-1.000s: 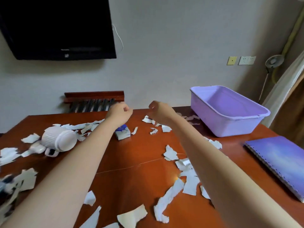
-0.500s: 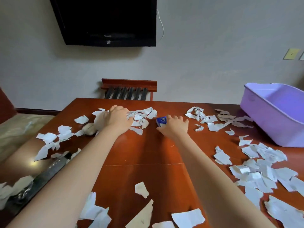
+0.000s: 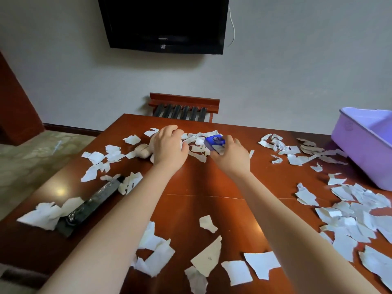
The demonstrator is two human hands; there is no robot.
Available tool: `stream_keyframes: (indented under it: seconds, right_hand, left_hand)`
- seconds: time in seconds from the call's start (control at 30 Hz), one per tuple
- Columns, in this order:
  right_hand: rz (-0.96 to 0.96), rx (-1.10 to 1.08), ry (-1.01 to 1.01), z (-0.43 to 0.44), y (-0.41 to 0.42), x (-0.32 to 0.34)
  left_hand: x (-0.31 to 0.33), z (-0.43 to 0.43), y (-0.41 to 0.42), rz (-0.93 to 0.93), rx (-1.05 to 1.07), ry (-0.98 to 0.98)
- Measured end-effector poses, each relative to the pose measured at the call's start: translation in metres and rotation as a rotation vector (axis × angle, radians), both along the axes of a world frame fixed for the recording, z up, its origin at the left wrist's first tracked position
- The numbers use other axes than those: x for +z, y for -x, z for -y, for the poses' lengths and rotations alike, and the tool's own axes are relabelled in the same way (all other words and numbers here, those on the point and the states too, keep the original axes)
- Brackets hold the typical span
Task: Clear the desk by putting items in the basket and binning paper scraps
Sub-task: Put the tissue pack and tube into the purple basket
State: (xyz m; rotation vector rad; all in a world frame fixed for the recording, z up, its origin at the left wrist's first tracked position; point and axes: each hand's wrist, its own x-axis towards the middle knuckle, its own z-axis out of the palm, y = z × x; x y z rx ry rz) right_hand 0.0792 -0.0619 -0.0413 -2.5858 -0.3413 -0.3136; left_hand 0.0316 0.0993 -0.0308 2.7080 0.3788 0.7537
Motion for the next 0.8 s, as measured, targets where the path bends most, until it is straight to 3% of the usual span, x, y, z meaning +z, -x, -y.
stream_keyframes:
  seconds: [0.27,0.37,0.57,0.8]
  right_hand:
    - [-0.016,0.138,-0.154,-0.029,0.073,0.0]
    - [-0.039,0.168,-0.113,-0.032,0.091,-0.004]
    - [-0.103,0.186,-0.083,-0.038,0.112,-0.01]
    - [-0.096,0.193,-0.069,-0.042,0.121,-0.007]
  left_hand:
    - [-0.02,-0.036,0.088,0.103,0.165,0.094]
    - [-0.027,-0.066,0.111,-0.052,0.244,0.109]
    - [-0.033,-0.104,0.129,-0.56,0.373,0.08]
    - [-0.03,-0.109,0.134,-0.573,0.388,0.002]
